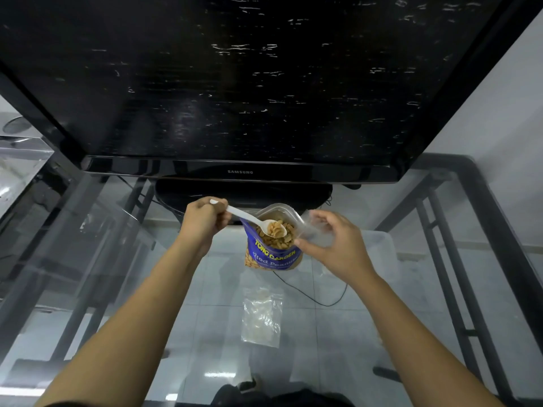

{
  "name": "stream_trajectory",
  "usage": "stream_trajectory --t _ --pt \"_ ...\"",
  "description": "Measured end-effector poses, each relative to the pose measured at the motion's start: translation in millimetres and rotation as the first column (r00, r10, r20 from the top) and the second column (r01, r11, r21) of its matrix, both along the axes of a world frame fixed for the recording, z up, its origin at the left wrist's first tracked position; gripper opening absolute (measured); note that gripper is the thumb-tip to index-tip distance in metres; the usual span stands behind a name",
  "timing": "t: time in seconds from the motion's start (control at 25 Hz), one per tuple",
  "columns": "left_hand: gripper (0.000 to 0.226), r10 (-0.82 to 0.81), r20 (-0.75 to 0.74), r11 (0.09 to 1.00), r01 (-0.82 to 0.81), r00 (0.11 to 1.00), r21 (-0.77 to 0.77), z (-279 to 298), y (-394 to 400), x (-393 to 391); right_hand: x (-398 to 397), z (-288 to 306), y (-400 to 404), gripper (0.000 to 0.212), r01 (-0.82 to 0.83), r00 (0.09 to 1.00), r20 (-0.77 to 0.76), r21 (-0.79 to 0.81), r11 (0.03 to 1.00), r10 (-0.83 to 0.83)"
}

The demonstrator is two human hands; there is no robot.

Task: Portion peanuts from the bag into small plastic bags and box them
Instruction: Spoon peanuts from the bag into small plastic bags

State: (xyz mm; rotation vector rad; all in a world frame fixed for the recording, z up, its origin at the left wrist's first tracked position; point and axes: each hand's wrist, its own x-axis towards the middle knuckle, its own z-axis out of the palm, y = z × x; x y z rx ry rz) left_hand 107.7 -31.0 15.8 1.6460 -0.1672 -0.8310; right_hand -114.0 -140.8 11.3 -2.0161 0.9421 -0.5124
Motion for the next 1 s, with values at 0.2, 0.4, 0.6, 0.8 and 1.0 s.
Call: stream_trajectory --t 0.2,0.4,0.6,0.8,1.0 --pt "0.017 0.061 0.013 0.994 -0.060 0.998 -0.094 32.7 -5.4 11.4 20.0 0.0 3.3 0.057 -0.069 0.992 -0.116 -0.169 0.983 0.050" --pt "0.015 -0.197 0.488 0.965 0.257 0.850 -0.058 70.4 -7.4 -10.5 40.3 2.4 19.0 0.048 0.049 0.991 0.122 0.002 0.999 -0.049" --pt "0.007 -0.192 0.890 0.917 0.399 0.415 0.012 98.9 -2.1 -18.2 47.6 3.7 23.6 0.048 0.156 0.954 0.235 0.149 0.976 -0.188" --pt "0.018 -0.087 0.566 0.963 0.215 0.820 -0.163 60.9 -6.7 3.5 31.5 2.4 17.8 0.045 0.227 0.925 0.249 0.240 0.944 -0.286" --pt "0.012 -0.519 0.788 0.787 0.546 0.332 0.289 16.2 -12.6 -19.5 16.0 -5.2 17.4 0.038 0.209 0.936 0.207 0.318 0.925 -0.283"
